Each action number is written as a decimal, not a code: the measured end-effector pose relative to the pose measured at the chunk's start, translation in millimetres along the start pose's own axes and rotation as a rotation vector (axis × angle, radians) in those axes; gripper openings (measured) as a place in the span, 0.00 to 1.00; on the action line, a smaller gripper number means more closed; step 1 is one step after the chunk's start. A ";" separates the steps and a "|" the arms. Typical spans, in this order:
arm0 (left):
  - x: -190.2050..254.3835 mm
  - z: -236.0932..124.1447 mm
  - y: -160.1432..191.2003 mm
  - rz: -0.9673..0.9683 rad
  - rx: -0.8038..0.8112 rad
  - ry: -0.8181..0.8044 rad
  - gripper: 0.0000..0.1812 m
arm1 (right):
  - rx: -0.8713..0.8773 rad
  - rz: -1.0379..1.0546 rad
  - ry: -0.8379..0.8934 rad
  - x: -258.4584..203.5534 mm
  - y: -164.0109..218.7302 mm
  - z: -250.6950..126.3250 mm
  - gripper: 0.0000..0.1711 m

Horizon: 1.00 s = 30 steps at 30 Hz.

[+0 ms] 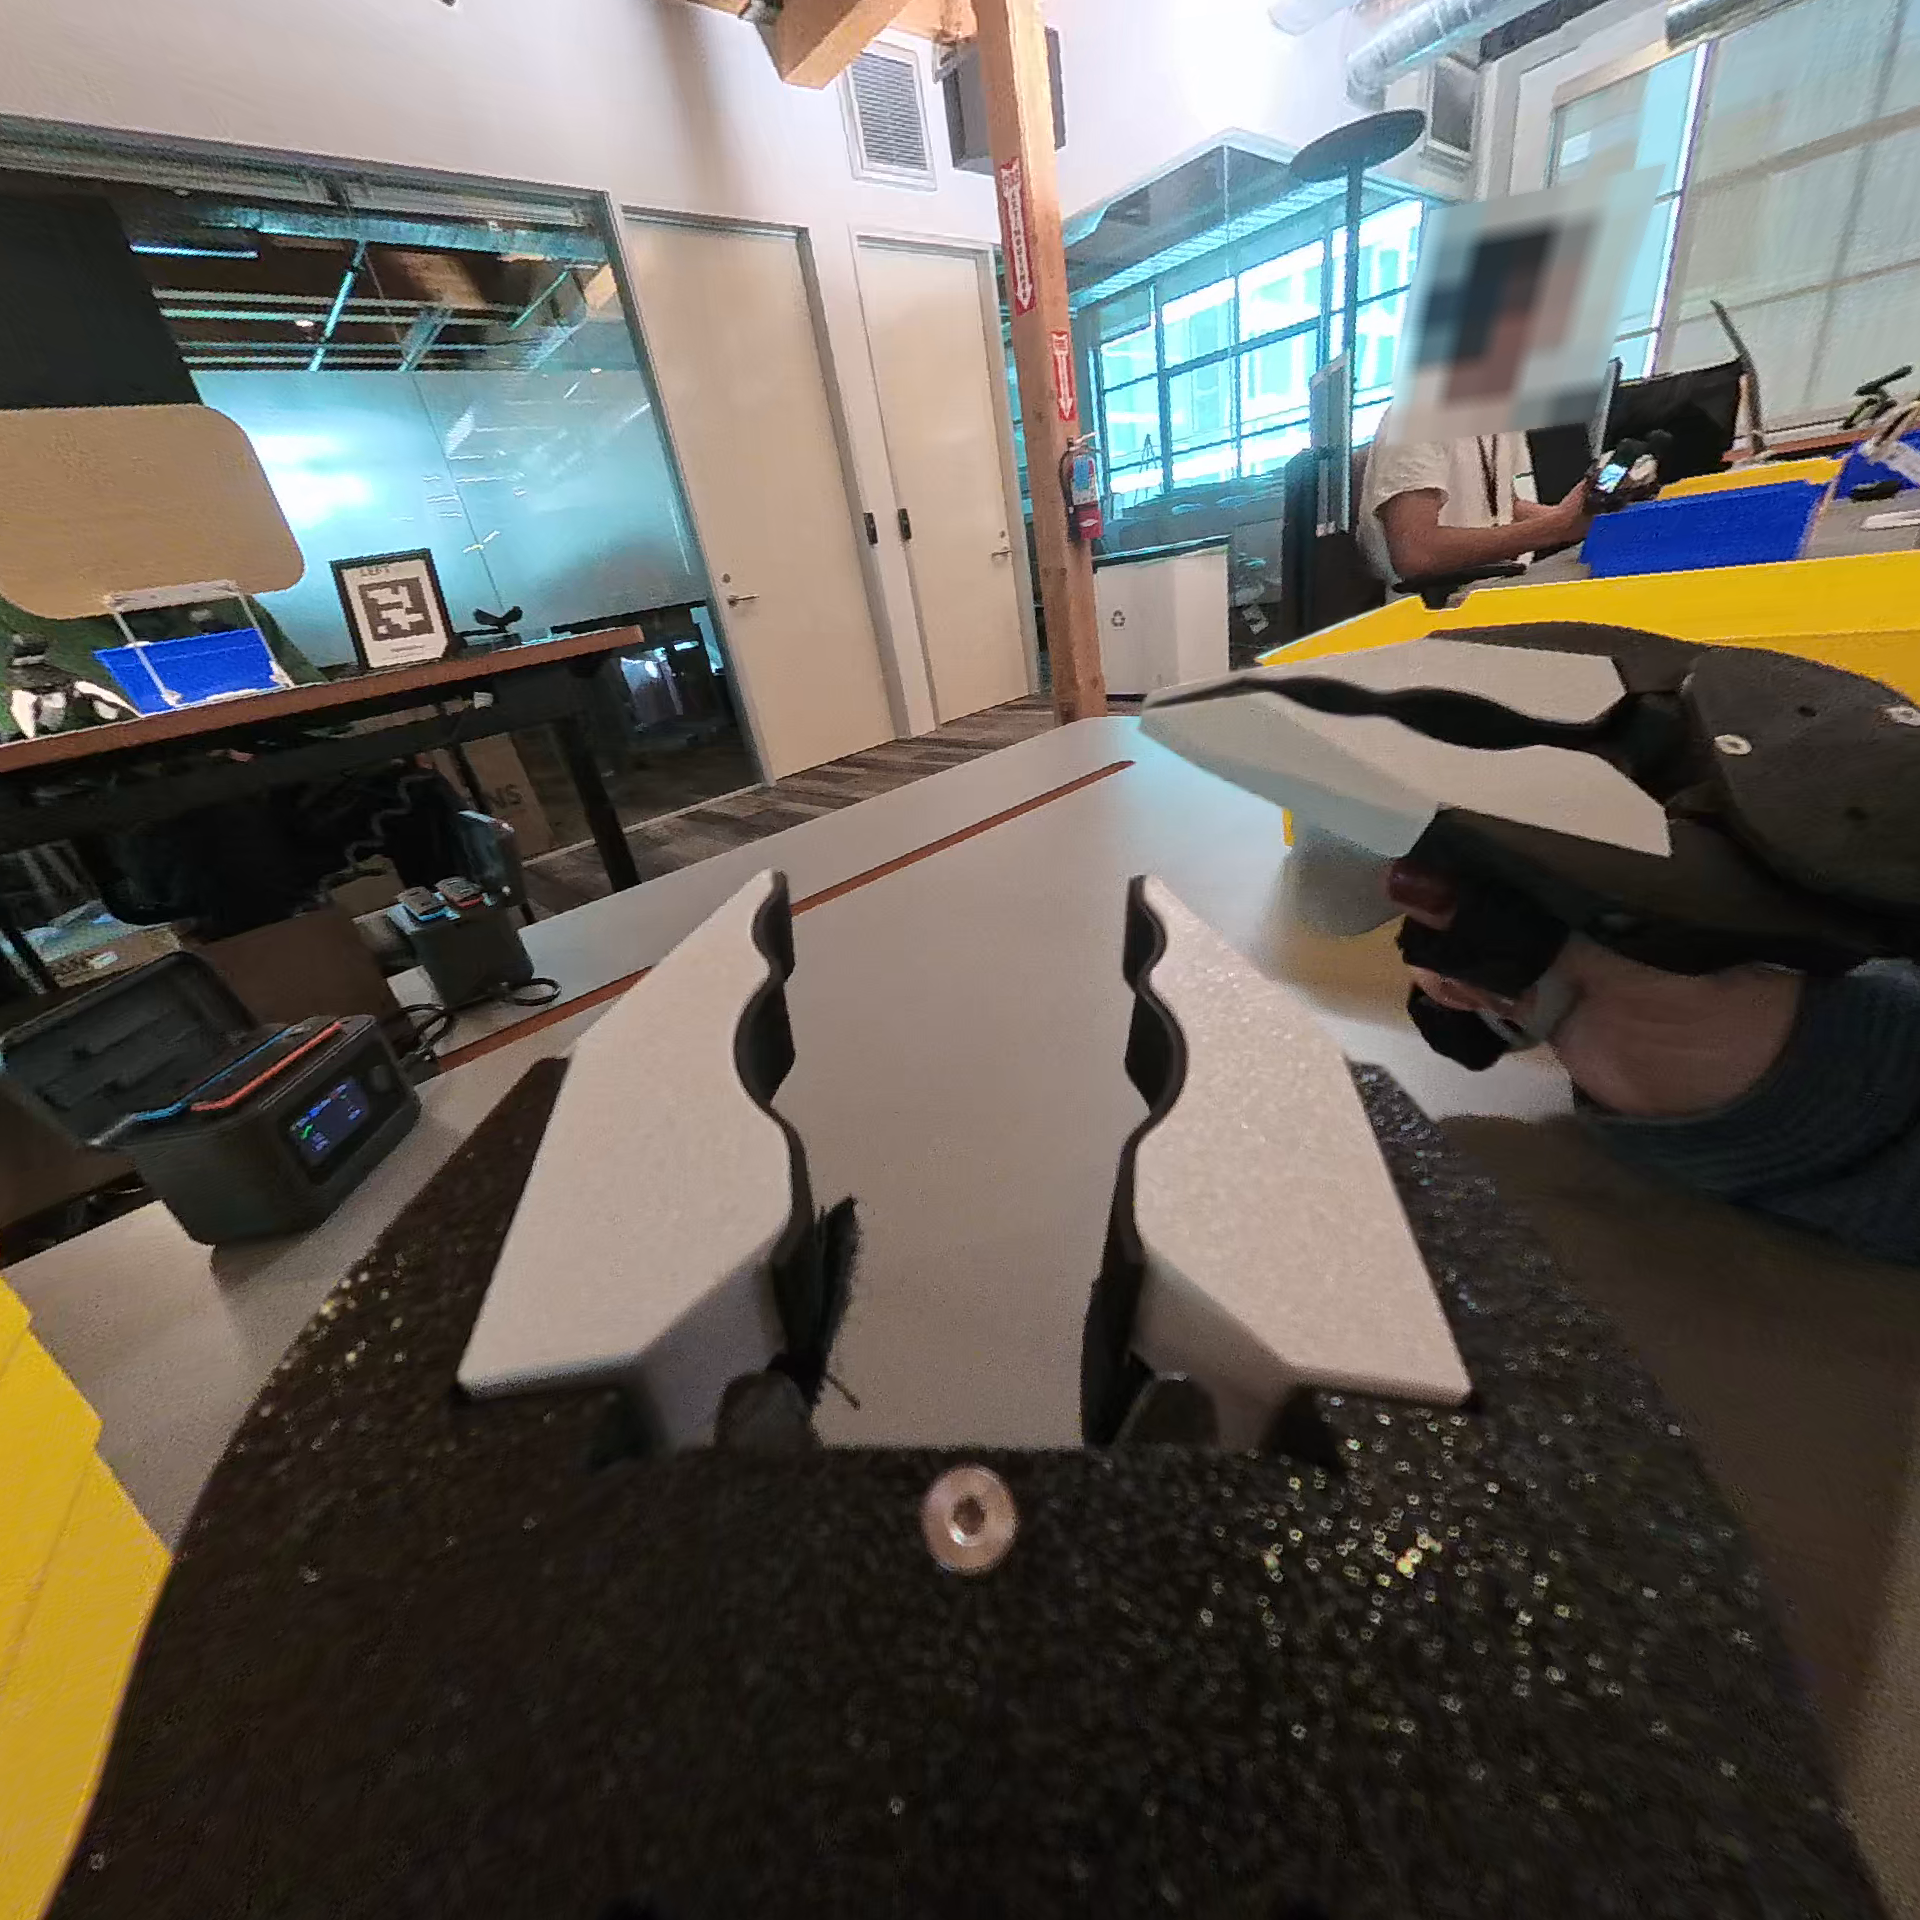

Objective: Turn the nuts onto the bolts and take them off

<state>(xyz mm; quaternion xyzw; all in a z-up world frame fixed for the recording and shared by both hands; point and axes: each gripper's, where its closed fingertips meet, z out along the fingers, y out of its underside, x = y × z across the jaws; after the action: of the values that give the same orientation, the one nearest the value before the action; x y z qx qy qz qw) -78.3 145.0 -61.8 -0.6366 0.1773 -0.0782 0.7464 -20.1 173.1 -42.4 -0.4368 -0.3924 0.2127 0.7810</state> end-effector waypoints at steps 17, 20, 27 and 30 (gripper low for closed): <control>2.7 12.3 12.1 -0.015 -0.043 0.014 0.33 | -0.057 0.022 0.008 19.1 31.5 29.2 0.00; 2.0 12.6 12.5 -0.030 -0.043 0.017 0.33 | -0.079 0.009 0.042 31.7 43.6 42.3 0.00; 4.1 11.3 11.4 -0.041 -0.037 0.030 0.33 | -0.060 0.079 0.010 31.2 42.6 41.7 0.00; 5.8 11.3 11.3 -0.038 -0.037 0.038 0.33 | -0.049 0.024 -0.037 18.8 38.7 42.4 0.00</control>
<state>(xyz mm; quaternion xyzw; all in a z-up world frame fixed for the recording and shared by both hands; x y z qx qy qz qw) -70.1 155.5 -72.3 -0.6520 0.1808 -0.1015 0.7293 -42.3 228.1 -54.1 -0.4566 -0.4065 0.2204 0.7601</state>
